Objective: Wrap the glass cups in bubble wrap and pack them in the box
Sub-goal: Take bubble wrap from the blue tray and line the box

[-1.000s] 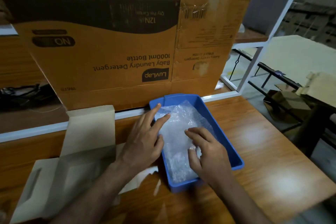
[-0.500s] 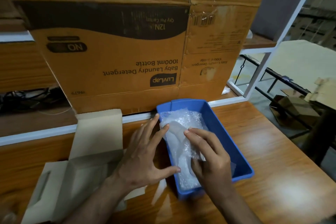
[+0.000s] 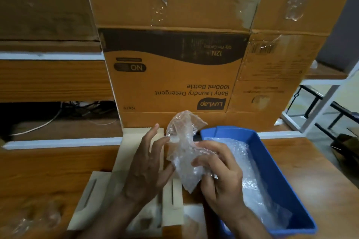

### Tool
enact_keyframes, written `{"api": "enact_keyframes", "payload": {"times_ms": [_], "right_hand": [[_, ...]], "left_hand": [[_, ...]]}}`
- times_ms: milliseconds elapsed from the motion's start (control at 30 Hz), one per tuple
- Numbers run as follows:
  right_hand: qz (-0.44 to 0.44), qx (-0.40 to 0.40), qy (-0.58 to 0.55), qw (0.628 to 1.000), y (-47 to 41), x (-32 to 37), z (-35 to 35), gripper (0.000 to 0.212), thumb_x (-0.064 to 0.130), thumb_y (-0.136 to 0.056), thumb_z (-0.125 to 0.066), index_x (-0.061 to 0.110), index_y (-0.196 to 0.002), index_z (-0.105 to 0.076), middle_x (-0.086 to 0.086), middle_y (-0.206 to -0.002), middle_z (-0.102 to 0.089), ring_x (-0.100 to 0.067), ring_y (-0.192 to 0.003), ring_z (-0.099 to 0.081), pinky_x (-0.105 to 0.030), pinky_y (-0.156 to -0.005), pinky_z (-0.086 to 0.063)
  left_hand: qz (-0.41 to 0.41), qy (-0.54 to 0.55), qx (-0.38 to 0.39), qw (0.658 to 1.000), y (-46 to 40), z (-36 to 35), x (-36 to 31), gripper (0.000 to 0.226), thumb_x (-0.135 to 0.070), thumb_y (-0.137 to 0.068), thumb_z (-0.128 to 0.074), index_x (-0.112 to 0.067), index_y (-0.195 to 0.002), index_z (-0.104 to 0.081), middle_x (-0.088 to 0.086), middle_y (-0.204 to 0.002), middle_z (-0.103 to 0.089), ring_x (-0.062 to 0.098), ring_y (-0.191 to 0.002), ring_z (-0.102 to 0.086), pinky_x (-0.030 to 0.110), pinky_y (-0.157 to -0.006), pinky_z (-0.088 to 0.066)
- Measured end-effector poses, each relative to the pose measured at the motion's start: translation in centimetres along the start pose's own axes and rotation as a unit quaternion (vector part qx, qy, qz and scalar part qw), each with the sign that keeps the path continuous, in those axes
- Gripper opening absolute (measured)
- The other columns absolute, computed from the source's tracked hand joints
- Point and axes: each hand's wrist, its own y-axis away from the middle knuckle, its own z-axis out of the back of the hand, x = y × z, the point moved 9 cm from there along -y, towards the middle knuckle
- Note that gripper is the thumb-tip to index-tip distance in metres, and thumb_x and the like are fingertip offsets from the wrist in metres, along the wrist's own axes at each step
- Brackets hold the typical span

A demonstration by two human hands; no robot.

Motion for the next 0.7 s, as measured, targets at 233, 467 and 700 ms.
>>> {"api": "enact_keyframes", "payload": {"times_ms": [233,467,700], "right_hand": [[0.014,0.103,-0.02,0.994,0.0,1.1,-5.8,0.033,0.001,-0.072,-0.044,0.01,-0.09,-0.07,0.0,-0.114,-0.059,-0.015,-0.099,-0.065,-0.031,-0.072,-0.054],[-0.1,0.144,0.053,0.983,3.1,-2.2,-8.7,0.031,0.03,-0.071,-0.072,0.019,-0.097,-0.057,0.008,-0.098,-0.043,-0.011,-0.084,-0.053,-0.035,-0.062,-0.051],[-0.202,0.142,0.179,0.952,5.0,-3.7,-13.0,0.057,0.032,-0.06,-0.078,0.028,-0.106,-0.045,0.009,-0.099,-0.043,-0.02,-0.084,-0.055,-0.03,-0.063,-0.043]], "left_hand": [[0.0,-0.033,-0.07,0.997,2.1,5.9,4.5,0.026,-0.029,-0.102,-0.051,-0.01,-0.111,-0.066,0.015,-0.152,-0.044,0.021,-0.146,-0.039,0.032,-0.117,-0.039],[-0.043,-0.091,-0.095,0.99,5.8,10.4,5.9,0.021,-0.031,-0.103,-0.049,-0.012,-0.111,-0.055,0.015,-0.143,-0.051,0.022,-0.127,-0.053,0.023,-0.105,-0.044],[-0.012,-0.116,-0.073,0.991,8.3,9.8,6.6,0.023,-0.03,-0.098,-0.054,-0.008,-0.103,-0.059,0.015,-0.156,-0.04,0.025,-0.112,-0.066,0.01,-0.068,-0.043]]}}
